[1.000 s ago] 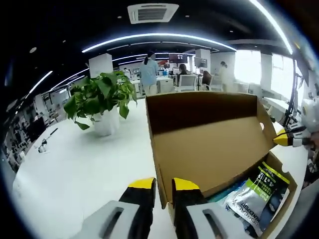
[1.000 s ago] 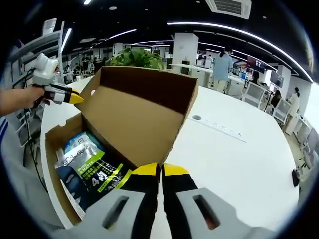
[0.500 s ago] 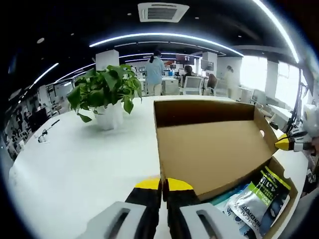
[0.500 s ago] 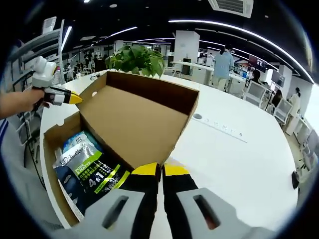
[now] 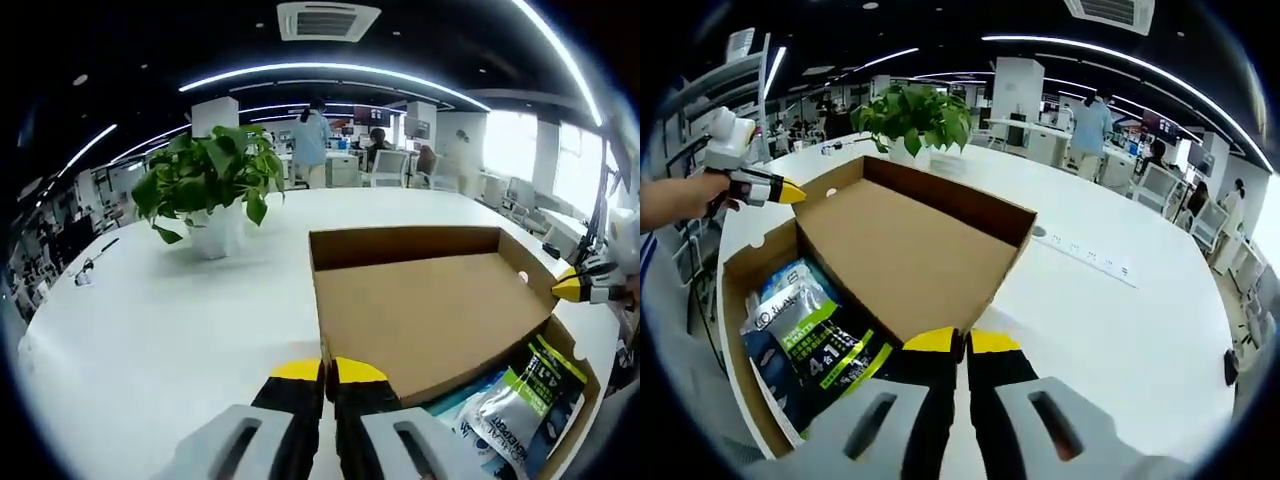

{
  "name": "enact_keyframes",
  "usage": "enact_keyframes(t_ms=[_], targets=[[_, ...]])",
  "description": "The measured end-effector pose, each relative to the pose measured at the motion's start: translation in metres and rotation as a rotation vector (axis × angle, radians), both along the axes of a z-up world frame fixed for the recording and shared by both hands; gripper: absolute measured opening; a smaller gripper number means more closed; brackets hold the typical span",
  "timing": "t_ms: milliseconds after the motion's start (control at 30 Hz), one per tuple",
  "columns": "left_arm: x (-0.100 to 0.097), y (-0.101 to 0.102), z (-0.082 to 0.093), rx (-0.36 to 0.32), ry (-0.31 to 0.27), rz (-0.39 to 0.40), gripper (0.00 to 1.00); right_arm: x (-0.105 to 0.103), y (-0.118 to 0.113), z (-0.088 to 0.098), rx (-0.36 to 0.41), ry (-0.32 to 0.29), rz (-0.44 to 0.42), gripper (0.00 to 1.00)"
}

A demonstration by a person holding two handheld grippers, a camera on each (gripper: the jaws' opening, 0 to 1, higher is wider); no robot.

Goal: Operate the shoe box by opening the lid, removing the specified soft item, and placing it in the target area until the item is outside and the box remains undamaged.

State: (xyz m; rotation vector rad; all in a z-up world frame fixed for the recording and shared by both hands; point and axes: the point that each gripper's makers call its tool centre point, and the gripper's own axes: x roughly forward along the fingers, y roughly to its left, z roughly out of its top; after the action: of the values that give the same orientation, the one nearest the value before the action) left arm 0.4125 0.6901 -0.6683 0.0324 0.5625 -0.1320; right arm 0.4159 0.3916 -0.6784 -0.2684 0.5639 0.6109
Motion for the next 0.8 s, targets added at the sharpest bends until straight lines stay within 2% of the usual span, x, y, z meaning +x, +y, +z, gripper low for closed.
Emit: enact_keyframes(t_ms=[500, 800], targets=[[0.005, 0.001, -0.006, 0.005, 0.026, -0.003, 0.02, 0.005, -0.001, -0.006, -0.007, 0.016, 0.01, 0.02], [0.008, -0.001, -0.009, 0.013, 0.04, -0.008, 0.02, 0.009, -0.001, -0.011, 0.015, 0.047, -0.007, 0.03]])
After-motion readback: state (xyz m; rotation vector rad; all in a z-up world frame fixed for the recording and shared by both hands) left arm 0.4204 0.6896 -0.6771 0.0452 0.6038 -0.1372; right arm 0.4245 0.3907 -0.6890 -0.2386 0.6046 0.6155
